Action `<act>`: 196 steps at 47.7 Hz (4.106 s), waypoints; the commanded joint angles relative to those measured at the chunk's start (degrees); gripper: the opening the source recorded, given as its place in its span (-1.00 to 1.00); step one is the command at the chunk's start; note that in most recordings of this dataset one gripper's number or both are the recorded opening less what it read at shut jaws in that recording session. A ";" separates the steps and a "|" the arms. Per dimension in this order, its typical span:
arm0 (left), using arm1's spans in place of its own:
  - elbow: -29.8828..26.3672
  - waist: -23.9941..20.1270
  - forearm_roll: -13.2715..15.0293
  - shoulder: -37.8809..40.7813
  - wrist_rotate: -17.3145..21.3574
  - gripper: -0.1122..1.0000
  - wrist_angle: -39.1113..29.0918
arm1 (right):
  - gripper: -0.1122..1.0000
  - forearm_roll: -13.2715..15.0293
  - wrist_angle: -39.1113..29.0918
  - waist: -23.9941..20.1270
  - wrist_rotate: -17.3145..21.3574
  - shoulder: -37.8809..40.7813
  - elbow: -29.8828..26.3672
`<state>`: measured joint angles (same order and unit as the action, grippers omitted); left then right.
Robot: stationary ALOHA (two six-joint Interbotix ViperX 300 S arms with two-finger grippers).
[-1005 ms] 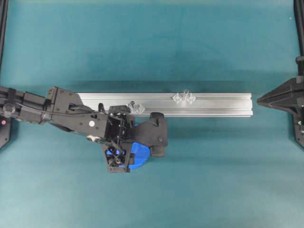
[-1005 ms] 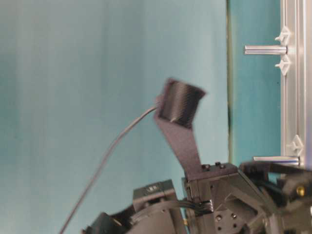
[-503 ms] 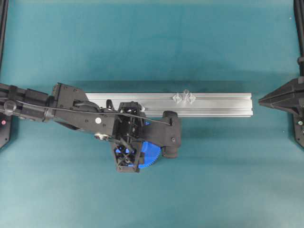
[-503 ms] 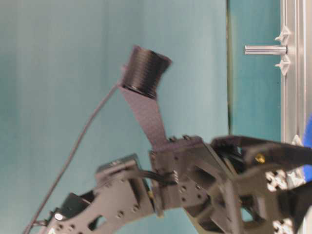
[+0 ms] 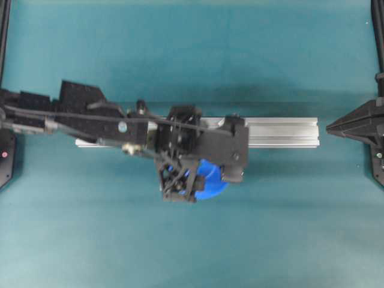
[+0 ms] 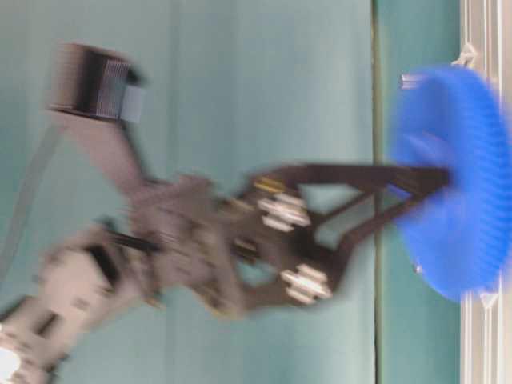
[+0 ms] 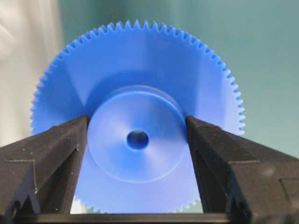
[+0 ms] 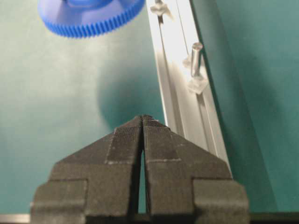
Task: Find the location of the shaft and insert the large gear.
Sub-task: 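Lift the blue gear and carry it over the right shaft, then align the gear's center hole with the shaft and lower it on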
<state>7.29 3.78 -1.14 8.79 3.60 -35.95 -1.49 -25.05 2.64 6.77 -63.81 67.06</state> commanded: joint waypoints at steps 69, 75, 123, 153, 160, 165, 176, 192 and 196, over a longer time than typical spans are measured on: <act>-8.53 -10.02 -0.18 8.88 15.47 0.49 11.25 | -0.75 -0.09 1.58 0.09 0.62 -1.49 0.62; -8.44 -10.11 -0.18 9.58 15.47 0.49 11.43 | -0.75 0.00 1.58 0.09 0.62 -1.58 0.62; -10.81 -11.43 -0.35 10.90 15.29 0.49 8.09 | -0.75 -0.09 2.29 0.09 0.62 -1.67 0.79; -12.22 -11.43 -0.35 9.84 15.12 0.72 4.57 | -0.75 0.26 4.31 0.09 3.87 -1.67 1.93; -14.59 -11.43 -0.18 10.11 15.29 0.71 1.41 | -0.75 0.44 5.27 0.09 3.87 -1.67 2.02; -15.47 -11.95 -0.18 10.55 15.38 0.72 0.62 | -0.75 0.44 5.45 0.09 3.87 -1.67 2.11; -16.08 -12.48 -0.18 11.43 14.68 0.71 -0.26 | -0.75 0.44 5.45 0.09 3.87 -1.67 2.02; -15.21 -11.07 -0.18 12.48 11.60 0.71 -5.98 | -0.75 0.44 5.45 0.09 3.87 -1.67 2.20; -15.21 -10.90 -0.18 13.10 11.34 0.71 -6.50 | -0.75 0.44 5.45 0.09 3.87 -1.67 2.29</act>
<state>-7.38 -7.65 -1.23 22.32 15.12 -42.19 -1.05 -20.04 2.64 10.28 -65.83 69.79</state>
